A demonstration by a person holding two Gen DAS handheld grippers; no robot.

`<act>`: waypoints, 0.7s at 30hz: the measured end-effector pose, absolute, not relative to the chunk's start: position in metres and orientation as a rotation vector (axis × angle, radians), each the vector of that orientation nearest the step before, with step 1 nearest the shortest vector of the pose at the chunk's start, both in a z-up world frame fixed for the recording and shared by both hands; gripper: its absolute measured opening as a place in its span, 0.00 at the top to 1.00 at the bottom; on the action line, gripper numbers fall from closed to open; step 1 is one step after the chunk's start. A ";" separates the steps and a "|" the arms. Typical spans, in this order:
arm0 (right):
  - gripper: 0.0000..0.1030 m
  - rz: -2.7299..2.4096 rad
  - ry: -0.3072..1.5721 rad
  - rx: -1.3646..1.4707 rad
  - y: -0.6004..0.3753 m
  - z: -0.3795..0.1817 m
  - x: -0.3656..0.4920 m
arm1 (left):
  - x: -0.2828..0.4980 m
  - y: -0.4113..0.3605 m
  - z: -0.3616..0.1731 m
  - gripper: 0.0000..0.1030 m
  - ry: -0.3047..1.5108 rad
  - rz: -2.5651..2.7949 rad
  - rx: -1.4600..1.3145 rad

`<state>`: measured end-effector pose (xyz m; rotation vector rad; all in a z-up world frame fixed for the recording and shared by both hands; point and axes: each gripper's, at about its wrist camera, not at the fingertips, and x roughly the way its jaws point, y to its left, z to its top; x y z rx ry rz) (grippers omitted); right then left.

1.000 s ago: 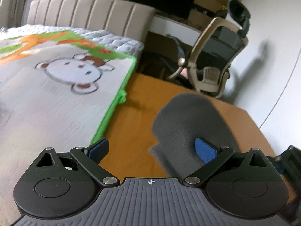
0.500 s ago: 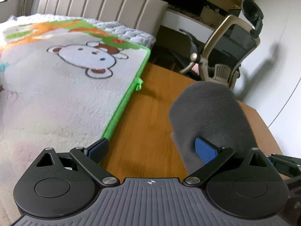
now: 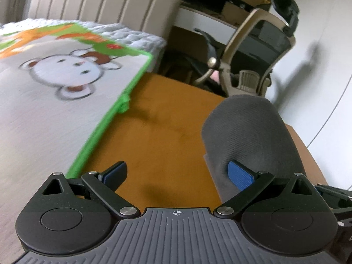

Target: Fold clothes

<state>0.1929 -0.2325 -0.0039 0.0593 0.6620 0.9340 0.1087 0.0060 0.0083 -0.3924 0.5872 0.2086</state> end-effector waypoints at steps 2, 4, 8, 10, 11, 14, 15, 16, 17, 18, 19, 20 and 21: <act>0.29 0.895 0.661 0.091 -0.242 -0.006 0.207 | 0.130 -0.002 0.008 0.02 0.578 0.193 -0.377; 0.29 0.858 0.662 0.120 -0.251 -0.008 0.221 | 0.148 -0.010 0.008 0.02 0.567 0.177 -0.359; 0.27 0.798 0.664 0.139 -0.266 -0.009 0.240 | 0.177 -0.024 0.008 0.02 0.555 0.152 -0.339; 0.24 0.773 0.653 0.126 -0.271 -0.008 0.244 | 0.187 -0.031 0.010 0.02 0.555 0.142 -0.338; 0.22 0.762 0.647 0.119 -0.273 -0.008 0.246 | 0.190 -0.034 0.011 0.02 0.557 0.134 -0.338; 0.22 0.746 0.652 0.129 -0.282 -0.007 0.250 | 0.200 -0.042 0.014 0.02 0.565 0.109 -0.324; 0.22 0.743 0.653 0.128 -0.284 -0.007 0.251 | 0.202 -0.044 0.014 0.02 0.572 0.104 -0.325; 0.22 0.740 0.654 0.127 -0.285 -0.007 0.253 | 0.204 -0.045 0.014 0.02 0.574 0.104 -0.324; 0.20 0.735 0.652 0.121 -0.286 -0.006 0.255 | 0.205 -0.046 0.014 0.02 0.576 0.103 -0.323; 0.19 0.731 0.650 0.116 -0.287 -0.006 0.257 | 0.207 -0.048 0.014 0.02 0.579 0.102 -0.322; 0.19 0.726 0.650 0.112 -0.289 -0.005 0.259 | 0.208 -0.049 0.014 0.02 0.581 0.102 -0.321; 0.18 0.723 0.650 0.111 -0.290 -0.005 0.261 | 0.209 -0.050 0.014 0.02 0.583 0.102 -0.316; 0.18 0.720 0.649 0.109 -0.292 -0.004 0.263 | 0.209 -0.051 0.013 0.02 0.587 0.100 -0.313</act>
